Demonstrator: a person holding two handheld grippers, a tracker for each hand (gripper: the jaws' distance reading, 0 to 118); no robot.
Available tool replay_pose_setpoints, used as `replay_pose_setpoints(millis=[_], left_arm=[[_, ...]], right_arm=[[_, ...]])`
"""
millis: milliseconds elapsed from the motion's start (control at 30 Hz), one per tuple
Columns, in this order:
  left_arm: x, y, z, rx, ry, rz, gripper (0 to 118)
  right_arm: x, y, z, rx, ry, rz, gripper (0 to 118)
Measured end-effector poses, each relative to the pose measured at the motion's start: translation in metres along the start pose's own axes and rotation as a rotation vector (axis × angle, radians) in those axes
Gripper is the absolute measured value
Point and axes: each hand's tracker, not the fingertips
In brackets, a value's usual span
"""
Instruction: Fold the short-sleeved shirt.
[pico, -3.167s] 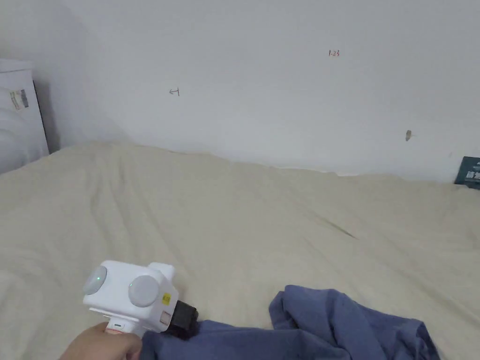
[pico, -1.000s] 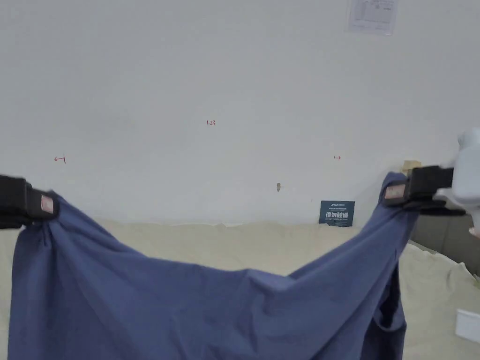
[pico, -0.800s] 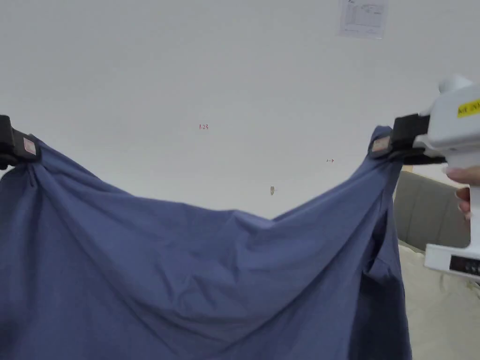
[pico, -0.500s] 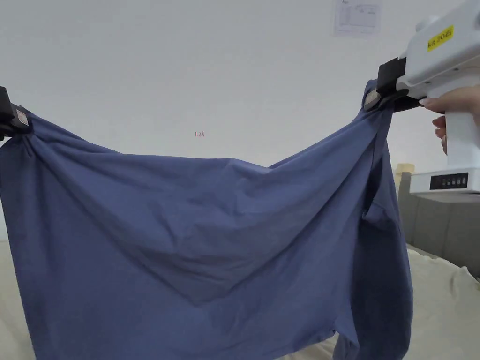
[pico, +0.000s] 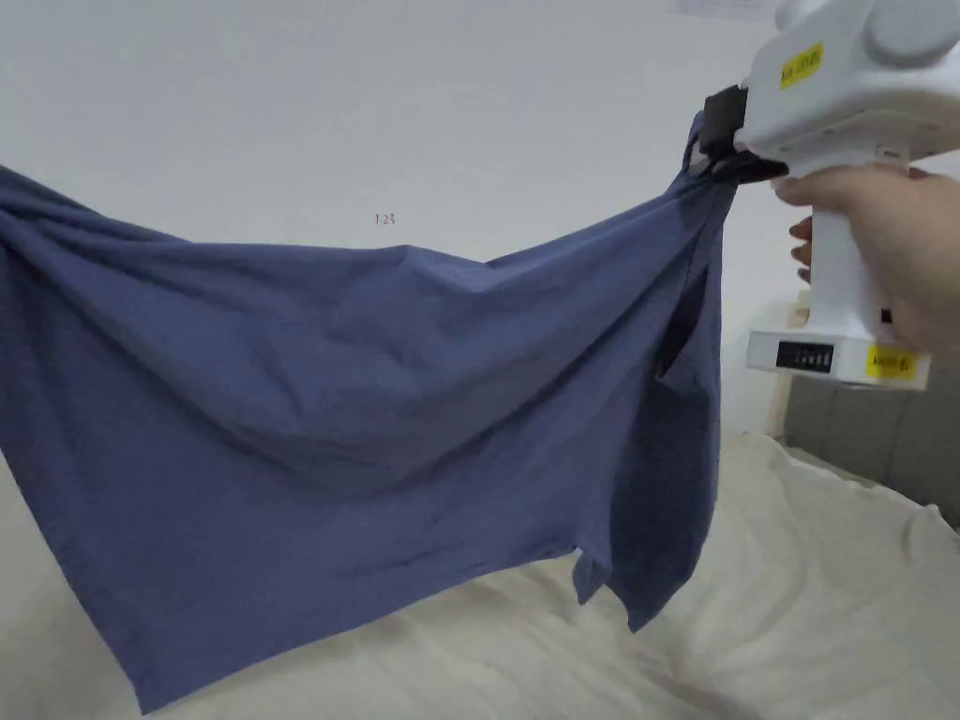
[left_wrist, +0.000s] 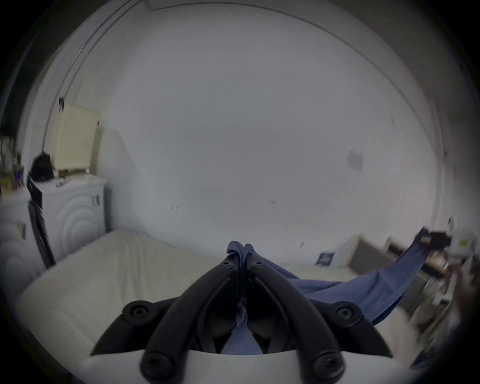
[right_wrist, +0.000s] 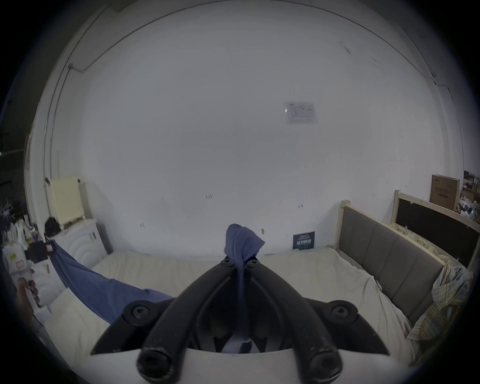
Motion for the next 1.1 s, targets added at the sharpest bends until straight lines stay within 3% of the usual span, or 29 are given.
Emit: replay_pose_setpoints(millis=[100,200,267,467,600,700,800,900,1000,1100], left_arm=[[-0.001,-0.061,0.008,-0.053,-0.018,-0.053,4],[-0.005,-0.131,0.02,-0.192,-0.068,-0.04,4],[-0.001,-0.182,0.033,-0.253,-0.027,-0.07,4],[-0.01,-0.301,0.095,-0.491,-0.072,0.028,4],[-0.023,-0.32,0.141,-0.479,-0.066,0.091,4],[-0.034,-0.306,0.172,-0.422,-0.091,0.16,4],[-0.033,-0.291,0.208,-0.344,-0.1,0.102,4],[-0.029,-0.284,0.227,-0.351,-0.097,0.041,4],[-0.027,-0.287,0.229,-0.381,-0.1,0.01,4],[-0.032,-0.302,0.207,-0.537,-0.049,0.03,4]], right_arm=[[0.006,-0.069,-0.013,-0.083,-0.021,0.037,0],[0.011,-0.156,-0.01,-0.228,0.019,-0.013,0],[0.016,-0.212,-0.001,-0.321,0.013,-0.007,0],[0.032,-0.34,0.066,-0.513,0.042,-0.04,0],[0.038,-0.363,0.126,-0.492,0.071,-0.043,0],[0.046,-0.354,0.165,-0.435,0.085,-0.092,0],[0.058,-0.345,0.196,-0.349,0.133,-0.116,0],[0.071,-0.34,0.213,-0.382,0.107,-0.137,0],[0.074,-0.349,0.22,-0.448,0.047,-0.092,0],[0.078,-0.373,0.208,-0.562,0.013,-0.097,0]])
